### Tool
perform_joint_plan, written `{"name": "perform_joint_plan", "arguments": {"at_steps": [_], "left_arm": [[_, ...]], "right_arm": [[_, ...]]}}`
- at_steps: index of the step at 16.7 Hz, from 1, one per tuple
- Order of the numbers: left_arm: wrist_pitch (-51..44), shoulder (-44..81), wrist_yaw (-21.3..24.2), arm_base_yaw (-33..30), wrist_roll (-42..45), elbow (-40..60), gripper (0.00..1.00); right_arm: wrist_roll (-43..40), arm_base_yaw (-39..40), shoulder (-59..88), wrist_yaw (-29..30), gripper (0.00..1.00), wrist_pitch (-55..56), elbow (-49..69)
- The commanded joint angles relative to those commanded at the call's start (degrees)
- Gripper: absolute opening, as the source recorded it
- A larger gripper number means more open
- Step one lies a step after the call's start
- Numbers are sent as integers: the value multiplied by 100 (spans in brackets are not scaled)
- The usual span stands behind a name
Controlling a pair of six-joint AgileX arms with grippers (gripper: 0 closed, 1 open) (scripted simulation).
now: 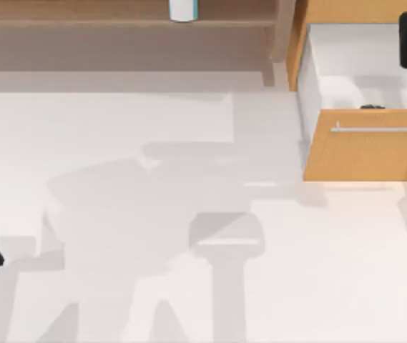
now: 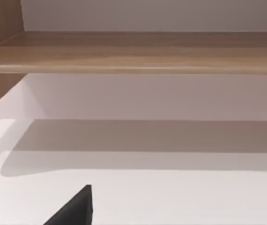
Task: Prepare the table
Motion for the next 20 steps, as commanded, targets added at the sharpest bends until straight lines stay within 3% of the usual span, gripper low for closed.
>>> {"name": "perform_joint_plan", "arguments": {"at_steps": [5, 9, 20], "left_arm": [[0, 0, 0, 0, 0, 0, 100], [0, 0, 0, 0, 0, 0, 100], [0, 0, 0, 0, 0, 0, 100]], "right_arm": [[237, 143, 2636, 34, 100, -1282, 2237], [375, 163, 3786, 29, 100, -1850, 3353], [407, 142, 4057, 16, 100, -1880, 3581]]}}
